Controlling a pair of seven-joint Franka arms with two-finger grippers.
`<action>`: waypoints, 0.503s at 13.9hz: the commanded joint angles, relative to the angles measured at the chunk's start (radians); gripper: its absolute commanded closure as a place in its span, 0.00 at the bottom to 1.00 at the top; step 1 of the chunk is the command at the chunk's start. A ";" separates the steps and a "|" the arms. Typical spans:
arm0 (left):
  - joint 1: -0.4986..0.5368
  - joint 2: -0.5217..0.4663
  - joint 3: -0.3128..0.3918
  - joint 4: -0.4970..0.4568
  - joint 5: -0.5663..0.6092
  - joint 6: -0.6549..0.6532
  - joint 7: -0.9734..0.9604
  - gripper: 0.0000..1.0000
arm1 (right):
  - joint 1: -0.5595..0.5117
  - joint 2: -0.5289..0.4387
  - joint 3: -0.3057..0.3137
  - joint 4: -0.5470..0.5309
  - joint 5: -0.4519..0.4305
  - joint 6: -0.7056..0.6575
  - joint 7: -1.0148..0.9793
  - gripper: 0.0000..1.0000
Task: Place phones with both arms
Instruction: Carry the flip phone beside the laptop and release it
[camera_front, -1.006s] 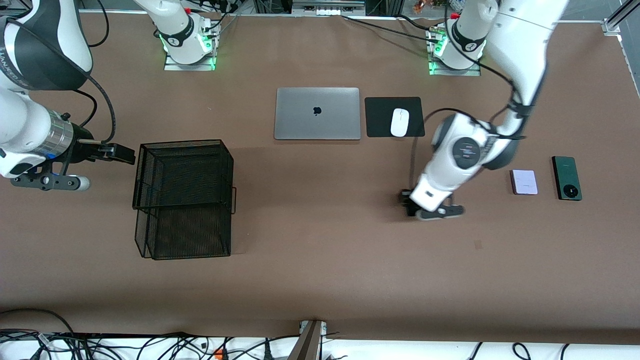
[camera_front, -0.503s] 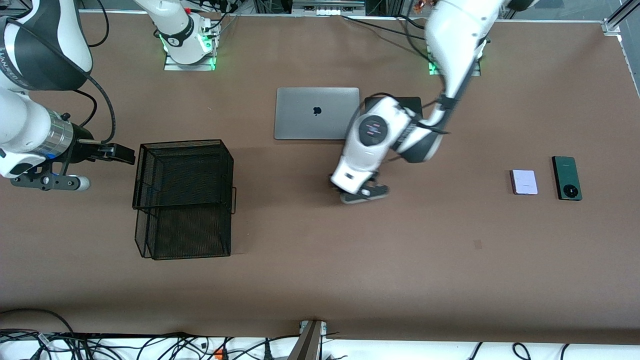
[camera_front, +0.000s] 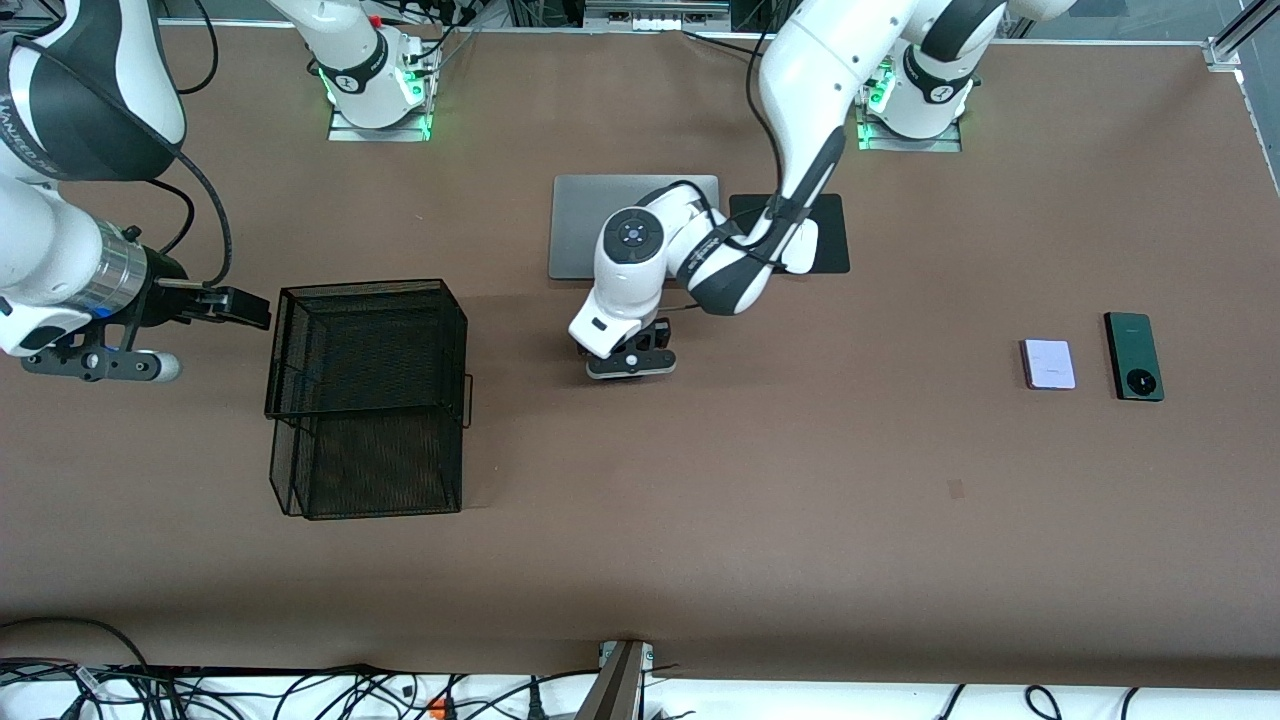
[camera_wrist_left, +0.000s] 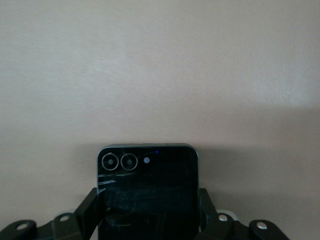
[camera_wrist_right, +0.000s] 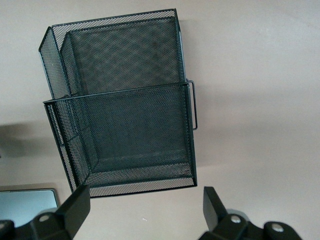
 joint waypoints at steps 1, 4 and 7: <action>-0.068 0.095 0.054 0.134 0.034 -0.035 -0.004 1.00 | -0.001 -0.013 0.003 -0.007 0.003 0.004 -0.006 0.00; -0.089 0.098 0.074 0.134 0.034 -0.034 -0.012 0.85 | -0.001 -0.013 0.003 -0.007 0.003 0.005 -0.006 0.00; -0.089 0.089 0.077 0.131 0.038 -0.037 -0.011 0.00 | -0.001 -0.012 0.003 -0.007 0.003 0.013 -0.006 0.00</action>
